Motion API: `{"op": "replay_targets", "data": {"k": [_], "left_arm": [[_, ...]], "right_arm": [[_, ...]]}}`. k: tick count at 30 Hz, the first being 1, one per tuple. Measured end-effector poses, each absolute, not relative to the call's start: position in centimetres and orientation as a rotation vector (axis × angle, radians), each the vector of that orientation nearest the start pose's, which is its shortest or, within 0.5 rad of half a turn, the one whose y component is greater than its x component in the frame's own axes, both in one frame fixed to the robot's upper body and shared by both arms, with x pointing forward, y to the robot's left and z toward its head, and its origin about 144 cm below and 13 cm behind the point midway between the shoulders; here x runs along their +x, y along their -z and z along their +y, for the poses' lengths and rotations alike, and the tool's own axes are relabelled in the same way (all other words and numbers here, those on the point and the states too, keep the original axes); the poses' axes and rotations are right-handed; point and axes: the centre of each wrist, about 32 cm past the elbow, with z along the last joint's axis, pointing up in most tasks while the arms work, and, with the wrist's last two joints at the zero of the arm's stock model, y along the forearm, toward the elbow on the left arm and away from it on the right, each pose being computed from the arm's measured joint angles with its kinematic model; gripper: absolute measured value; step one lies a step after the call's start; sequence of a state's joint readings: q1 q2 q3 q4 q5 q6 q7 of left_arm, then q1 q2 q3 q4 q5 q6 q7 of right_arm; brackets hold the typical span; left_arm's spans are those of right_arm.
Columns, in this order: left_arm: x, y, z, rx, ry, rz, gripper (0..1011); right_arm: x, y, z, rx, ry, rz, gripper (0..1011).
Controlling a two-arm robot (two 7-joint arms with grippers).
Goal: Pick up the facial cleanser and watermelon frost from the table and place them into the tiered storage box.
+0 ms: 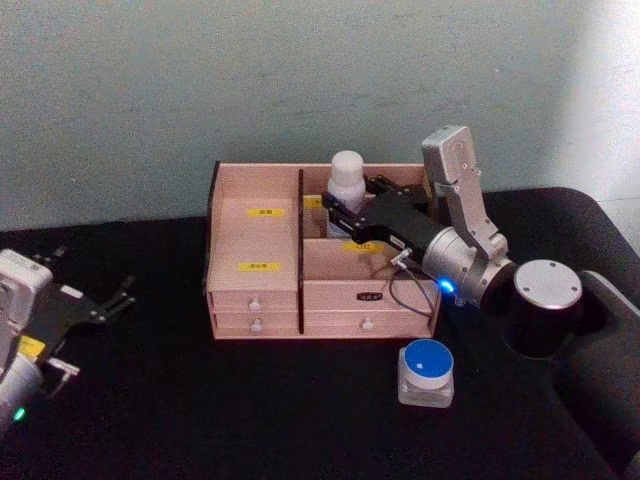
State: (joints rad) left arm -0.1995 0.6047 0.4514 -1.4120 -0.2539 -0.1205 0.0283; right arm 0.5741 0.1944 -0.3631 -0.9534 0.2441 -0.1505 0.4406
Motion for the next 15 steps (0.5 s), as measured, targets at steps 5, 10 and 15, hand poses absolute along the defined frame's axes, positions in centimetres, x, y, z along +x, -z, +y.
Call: {"op": "replay_targets", "data": {"k": [5,10,15], "left_arm": [[48.86,-113.98,30.97,0.304,-1.248,-0.285,1001],[48.86,-113.98,30.97,0.305,-1.248,-0.285,1001],[48.86,-113.98,30.97,0.304,-1.248,-0.285,1001]], "right_arm": [[60.48,-116.48,-22.8,-0.064,0.94,-0.103,594],[60.47,-116.47,-22.8,-0.063,0.94,-0.104,594],[60.46,-116.47,-22.8,-0.063,0.94,-0.105,689]]}}
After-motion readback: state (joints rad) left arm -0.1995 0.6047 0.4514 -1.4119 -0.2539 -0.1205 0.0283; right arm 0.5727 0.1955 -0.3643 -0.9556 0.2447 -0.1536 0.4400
